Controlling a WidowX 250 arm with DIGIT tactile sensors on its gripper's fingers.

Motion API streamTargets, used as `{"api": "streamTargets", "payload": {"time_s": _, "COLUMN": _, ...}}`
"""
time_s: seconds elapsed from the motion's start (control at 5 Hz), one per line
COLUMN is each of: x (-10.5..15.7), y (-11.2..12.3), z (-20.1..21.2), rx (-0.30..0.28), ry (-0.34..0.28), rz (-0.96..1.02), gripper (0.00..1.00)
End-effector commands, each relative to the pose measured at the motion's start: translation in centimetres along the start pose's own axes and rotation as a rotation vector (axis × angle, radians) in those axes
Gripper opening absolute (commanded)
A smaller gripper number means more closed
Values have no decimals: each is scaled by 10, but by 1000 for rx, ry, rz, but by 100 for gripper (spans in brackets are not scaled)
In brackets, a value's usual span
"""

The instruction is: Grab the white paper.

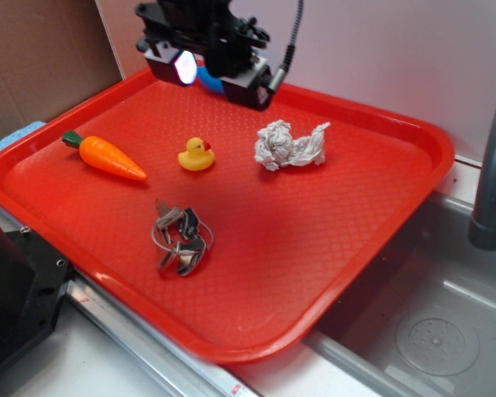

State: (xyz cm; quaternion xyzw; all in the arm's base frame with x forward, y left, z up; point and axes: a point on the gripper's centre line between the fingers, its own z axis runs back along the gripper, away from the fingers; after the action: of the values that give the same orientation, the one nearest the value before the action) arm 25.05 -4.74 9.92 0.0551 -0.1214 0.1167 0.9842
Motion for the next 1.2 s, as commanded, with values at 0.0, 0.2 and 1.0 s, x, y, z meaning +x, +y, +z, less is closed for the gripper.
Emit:
{"api": "streamTargets", "payload": {"time_s": 0.0, "x": 23, "y": -22, "z": -41, "rx": -14, "ry": 0, "rz": -46, "gripper": 100}}
{"api": "streamTargets", "payload": {"time_s": 0.2, "x": 25, "y": -31, "z": -61, "rx": -56, "ry": 61, "rz": -75, "gripper": 100}}
{"api": "streamTargets", "payload": {"time_s": 1.0, "x": 19, "y": -23, "z": -64, "rx": 5, "ry": 92, "rz": -60, "gripper": 0}}
